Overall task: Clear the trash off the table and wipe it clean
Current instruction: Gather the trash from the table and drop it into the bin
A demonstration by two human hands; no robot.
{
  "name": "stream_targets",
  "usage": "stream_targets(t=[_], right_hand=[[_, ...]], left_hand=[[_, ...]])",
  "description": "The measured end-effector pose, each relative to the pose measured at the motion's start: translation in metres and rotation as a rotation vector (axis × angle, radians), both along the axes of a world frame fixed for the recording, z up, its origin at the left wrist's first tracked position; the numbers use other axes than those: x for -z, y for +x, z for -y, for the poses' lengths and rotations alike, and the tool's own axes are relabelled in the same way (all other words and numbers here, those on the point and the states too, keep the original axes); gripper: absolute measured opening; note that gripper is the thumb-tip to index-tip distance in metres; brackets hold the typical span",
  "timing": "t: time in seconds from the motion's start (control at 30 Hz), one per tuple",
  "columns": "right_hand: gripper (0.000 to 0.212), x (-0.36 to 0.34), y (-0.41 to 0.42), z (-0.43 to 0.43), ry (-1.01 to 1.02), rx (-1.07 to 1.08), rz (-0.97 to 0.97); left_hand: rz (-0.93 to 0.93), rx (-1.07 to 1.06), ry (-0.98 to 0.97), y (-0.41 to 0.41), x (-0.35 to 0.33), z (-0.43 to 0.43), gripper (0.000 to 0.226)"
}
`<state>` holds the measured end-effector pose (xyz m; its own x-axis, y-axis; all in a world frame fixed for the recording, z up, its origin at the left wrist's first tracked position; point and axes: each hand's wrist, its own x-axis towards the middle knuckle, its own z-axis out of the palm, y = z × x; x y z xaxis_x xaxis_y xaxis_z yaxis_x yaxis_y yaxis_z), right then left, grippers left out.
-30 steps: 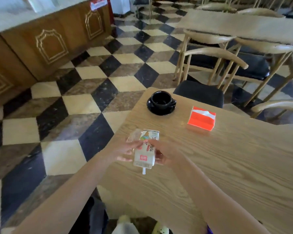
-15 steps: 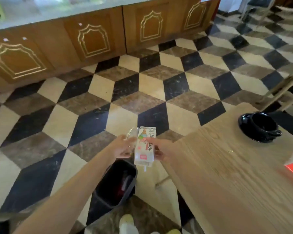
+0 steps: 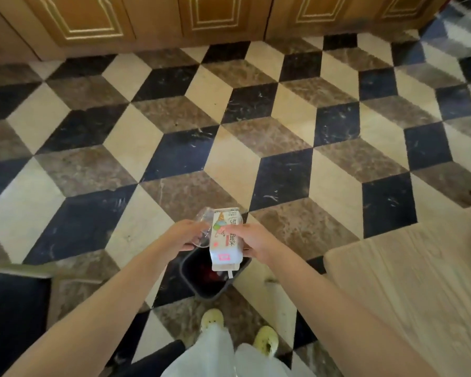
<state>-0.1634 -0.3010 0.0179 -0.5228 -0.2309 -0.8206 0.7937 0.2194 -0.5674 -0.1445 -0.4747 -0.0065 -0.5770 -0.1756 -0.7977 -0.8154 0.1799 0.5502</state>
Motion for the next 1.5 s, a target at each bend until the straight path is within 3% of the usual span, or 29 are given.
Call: stream_targets(t=[0.17,0.3,0.63,0.9,1.07,1.27,1.5], right_hand=[[0.042,0.035,-0.021,0.015,0.082,-0.130,-0.012],[0.053,0.081,-0.039,0.028,0.187,-0.229,-0.029],[0.070,0.254,-0.022,0.021,0.496,-0.499,0.032],[0.069,0.358,-0.020,0.024,0.697,-0.542,-0.073],[0.070,0.417,-0.029,0.040,0.691,-0.476,0.008],[0.071,0.485,-0.039,0.045,0.750,-0.493,0.004],[0.070,0.531,-0.040,0.045,0.727,-0.544,0.005]], left_hand=[[0.015,-0.054,0.012,-0.006,0.033,0.007,0.021],[0.034,-0.085,-0.004,-0.011,0.078,0.010,0.040],[0.312,-0.185,-0.151,0.046,0.227,0.008,0.056],[0.308,-0.012,-0.297,0.074,0.326,0.011,0.041],[0.244,0.019,-0.417,0.066,0.374,0.007,0.048],[0.249,-0.113,-0.301,0.056,0.439,-0.003,0.056],[0.284,0.025,-0.293,0.044,0.493,-0.012,0.061]])
